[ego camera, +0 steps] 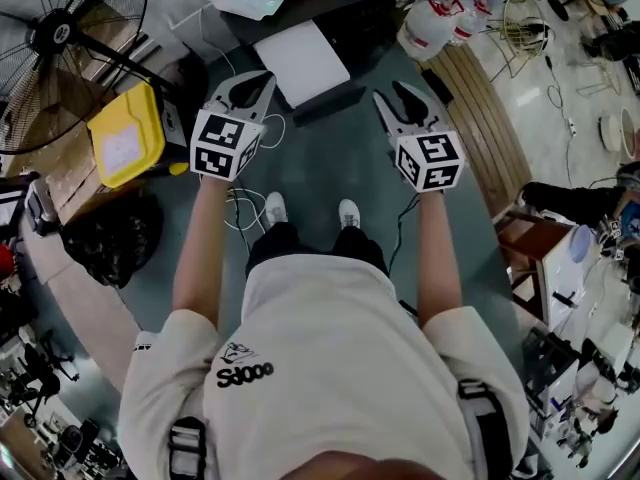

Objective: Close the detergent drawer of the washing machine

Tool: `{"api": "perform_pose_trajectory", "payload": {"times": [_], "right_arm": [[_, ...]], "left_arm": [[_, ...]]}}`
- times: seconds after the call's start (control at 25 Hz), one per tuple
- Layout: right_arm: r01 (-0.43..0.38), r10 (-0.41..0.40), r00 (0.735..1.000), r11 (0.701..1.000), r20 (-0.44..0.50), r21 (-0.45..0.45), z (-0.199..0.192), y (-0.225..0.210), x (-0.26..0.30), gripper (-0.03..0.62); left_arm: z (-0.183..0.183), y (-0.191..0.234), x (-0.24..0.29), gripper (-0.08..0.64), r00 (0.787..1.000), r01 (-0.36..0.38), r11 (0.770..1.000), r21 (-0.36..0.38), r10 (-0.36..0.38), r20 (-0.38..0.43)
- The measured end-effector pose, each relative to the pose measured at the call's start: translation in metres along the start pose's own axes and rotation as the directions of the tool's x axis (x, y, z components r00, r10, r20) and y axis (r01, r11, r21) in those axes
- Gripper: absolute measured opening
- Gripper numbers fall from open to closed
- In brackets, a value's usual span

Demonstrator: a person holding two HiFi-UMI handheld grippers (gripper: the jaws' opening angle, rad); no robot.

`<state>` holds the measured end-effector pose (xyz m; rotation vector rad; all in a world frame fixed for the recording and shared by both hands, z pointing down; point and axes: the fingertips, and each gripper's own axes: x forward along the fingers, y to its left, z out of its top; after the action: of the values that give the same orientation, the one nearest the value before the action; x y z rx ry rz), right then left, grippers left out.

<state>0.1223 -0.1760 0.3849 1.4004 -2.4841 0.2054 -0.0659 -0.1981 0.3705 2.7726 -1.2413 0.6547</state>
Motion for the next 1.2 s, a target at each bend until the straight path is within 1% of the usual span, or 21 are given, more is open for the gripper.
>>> {"api": "perform_pose_trajectory", "payload": {"times": [0.12,0.24,0.4,0.64,0.8,0.96,1.08,1.2], "right_arm": [[0.034,-0.034,0.999,0.999,-0.018,0.02,-0.016,0.009,0.01,0.162],[0.049,-0.047,0.997,0.998,-0.055,0.033,-0.038,0.016,0.022,0.186],[0.043,-0.038,0.995,0.998,-0.097,0.049,-0.069,0.021,0.036,0.221],[0.055,-0.045,0.988,0.996,-0.149,0.065,-0.112,0.028,0.068,0.249],[0.061,-0.045,0.982,0.994,-0.185,0.085,-0.143,0.03,0.087,0.252],[0.074,-0.058,0.972,0.995,-0.227,0.065,-0.172,0.028,0.107,0.268],[0.093,-0.079,0.966,0.994,-0.246,0.048,-0.186,0.026,0.116,0.278],[0.086,-0.071,0.966,0.995,-0.248,0.047,-0.194,0.03,0.126,0.284]], "left_arm": [[-0.016,0.013,0.004,0.018,1.0,0.027,1.0,-0.012,-0.027,-0.009],[-0.032,0.021,0.01,0.018,0.999,0.046,0.999,-0.021,-0.046,-0.016],[-0.055,0.025,0.021,0.018,0.997,0.07,0.997,-0.034,-0.071,-0.036],[-0.088,0.031,0.032,0.018,0.992,0.112,0.993,-0.036,-0.114,-0.06],[-0.11,0.033,0.041,0.018,0.99,0.116,0.991,-0.063,-0.12,-0.076],[-0.125,0.035,0.049,0.018,0.989,0.112,0.991,-0.068,-0.118,-0.092],[-0.136,0.036,0.052,0.018,0.988,0.102,0.991,-0.09,-0.112,-0.104],[-0.15,0.039,0.052,0.018,0.987,0.092,0.991,-0.094,-0.103,-0.122]]}}
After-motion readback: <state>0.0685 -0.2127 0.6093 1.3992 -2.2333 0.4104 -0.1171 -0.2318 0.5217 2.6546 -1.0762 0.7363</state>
